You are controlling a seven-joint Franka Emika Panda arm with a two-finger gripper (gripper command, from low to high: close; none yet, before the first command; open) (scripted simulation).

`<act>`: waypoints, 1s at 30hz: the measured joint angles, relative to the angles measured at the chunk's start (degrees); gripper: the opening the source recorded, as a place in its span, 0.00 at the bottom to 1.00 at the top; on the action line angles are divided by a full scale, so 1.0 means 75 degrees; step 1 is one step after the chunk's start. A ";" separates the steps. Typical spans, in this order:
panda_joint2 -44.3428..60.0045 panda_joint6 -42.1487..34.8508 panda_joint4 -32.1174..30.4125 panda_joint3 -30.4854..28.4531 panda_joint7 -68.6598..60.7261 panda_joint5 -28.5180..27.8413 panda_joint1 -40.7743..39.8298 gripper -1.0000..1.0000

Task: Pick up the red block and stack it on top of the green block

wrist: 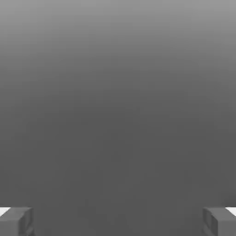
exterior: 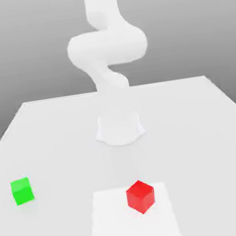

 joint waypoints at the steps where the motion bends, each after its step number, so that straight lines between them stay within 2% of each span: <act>1: 0.0197 0.0118 -0.0124 0.0188 0.0276 -0.0094 -0.0132 0.50; 11: 0.2181 0.1189 -0.1264 0.1518 0.2768 -0.0876 -0.1250 0.50; 20: 0.3938 0.2162 -0.2285 0.2035 0.4742 -0.1246 -0.1867 0.50; 26: 0.4895 0.2859 -0.2985 0.2106 0.5633 -0.0910 -0.1943 0.50; 30: 0.5361 0.3331 -0.3457 0.2140 0.5824 -0.0116 -0.1786 0.50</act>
